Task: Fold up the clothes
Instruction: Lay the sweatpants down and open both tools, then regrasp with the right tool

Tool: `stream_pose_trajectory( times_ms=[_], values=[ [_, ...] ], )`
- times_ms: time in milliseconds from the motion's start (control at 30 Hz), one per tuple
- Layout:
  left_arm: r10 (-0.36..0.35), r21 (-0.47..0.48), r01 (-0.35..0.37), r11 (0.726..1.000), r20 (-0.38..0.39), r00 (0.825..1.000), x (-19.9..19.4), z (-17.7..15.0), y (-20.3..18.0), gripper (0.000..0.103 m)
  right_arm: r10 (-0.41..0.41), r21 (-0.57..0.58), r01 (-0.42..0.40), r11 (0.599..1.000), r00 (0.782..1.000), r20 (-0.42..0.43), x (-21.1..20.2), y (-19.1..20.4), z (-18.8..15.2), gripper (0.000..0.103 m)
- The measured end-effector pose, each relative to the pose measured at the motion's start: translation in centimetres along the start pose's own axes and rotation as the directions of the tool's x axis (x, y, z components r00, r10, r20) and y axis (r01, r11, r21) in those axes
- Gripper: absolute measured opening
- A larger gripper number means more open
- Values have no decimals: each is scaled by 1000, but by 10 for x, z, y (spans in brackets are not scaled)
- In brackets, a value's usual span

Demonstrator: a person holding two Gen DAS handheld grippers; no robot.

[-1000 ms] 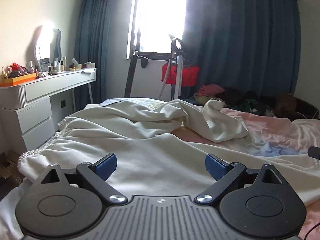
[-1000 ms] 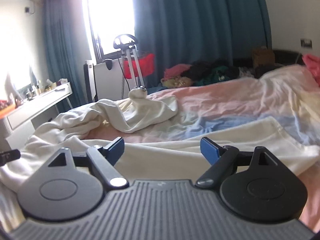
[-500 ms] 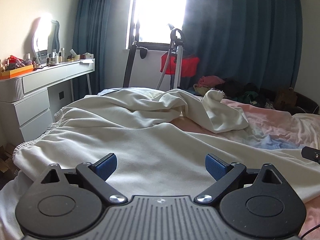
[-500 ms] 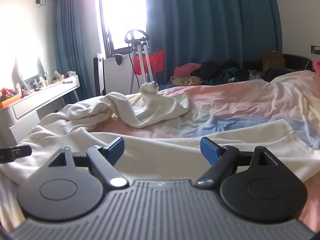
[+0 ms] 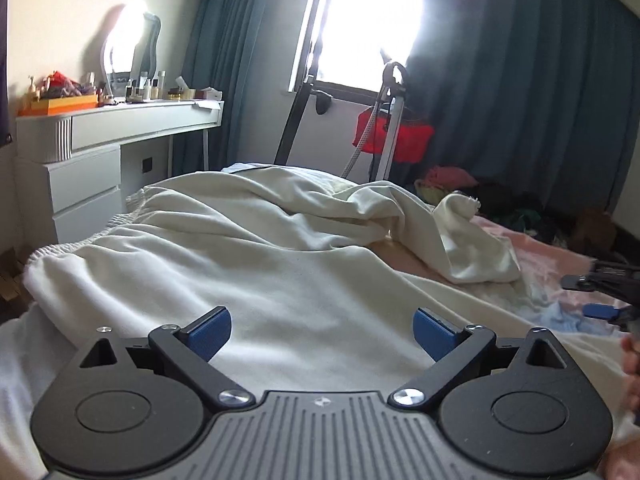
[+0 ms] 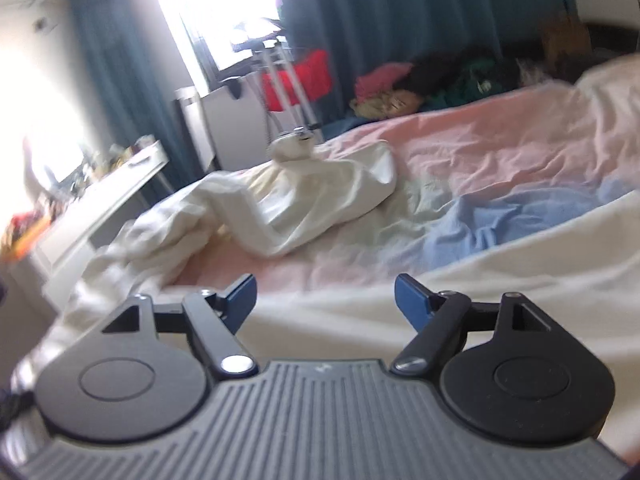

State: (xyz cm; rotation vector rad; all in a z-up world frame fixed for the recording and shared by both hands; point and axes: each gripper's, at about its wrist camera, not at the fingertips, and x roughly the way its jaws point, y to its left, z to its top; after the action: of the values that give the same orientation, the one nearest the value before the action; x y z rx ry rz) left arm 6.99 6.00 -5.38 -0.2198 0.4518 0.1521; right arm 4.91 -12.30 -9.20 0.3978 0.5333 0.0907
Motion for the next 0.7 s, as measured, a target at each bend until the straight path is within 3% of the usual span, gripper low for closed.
stream_pose_trajectory(
  times_ms=[67, 167, 333, 500, 600, 700],
  values=[
    [-27, -43, 28, 999, 30, 999, 10, -2, 6, 99, -58, 47, 58, 997, 998, -14, 40, -13, 20, 64],
    [-91, -42, 91, 995, 13, 996, 32, -5, 3, 99, -98, 123, 100, 987, 995, -16, 96, -32, 45, 56],
    [-89, 61, 89, 994, -7, 996, 62, -19, -16, 99, -162, 176, 155, 972, 986, 25, 181, -53, 77, 54],
    [-123, 35, 125, 991, -61, 991, 95, -25, -20, 99, -159, 186, 150, 971, 987, 35, 251, -56, 90, 52],
    [-134, -10, 134, 991, -97, 986, 112, -25, -18, 99, -160, 166, 149, 975, 986, 53, 263, -53, 96, 18],
    [-139, -33, 136, 990, -110, 984, 119, -23, -17, 99, -178, 147, 163, 976, 979, 98, 253, -47, 107, 7]
  ],
)
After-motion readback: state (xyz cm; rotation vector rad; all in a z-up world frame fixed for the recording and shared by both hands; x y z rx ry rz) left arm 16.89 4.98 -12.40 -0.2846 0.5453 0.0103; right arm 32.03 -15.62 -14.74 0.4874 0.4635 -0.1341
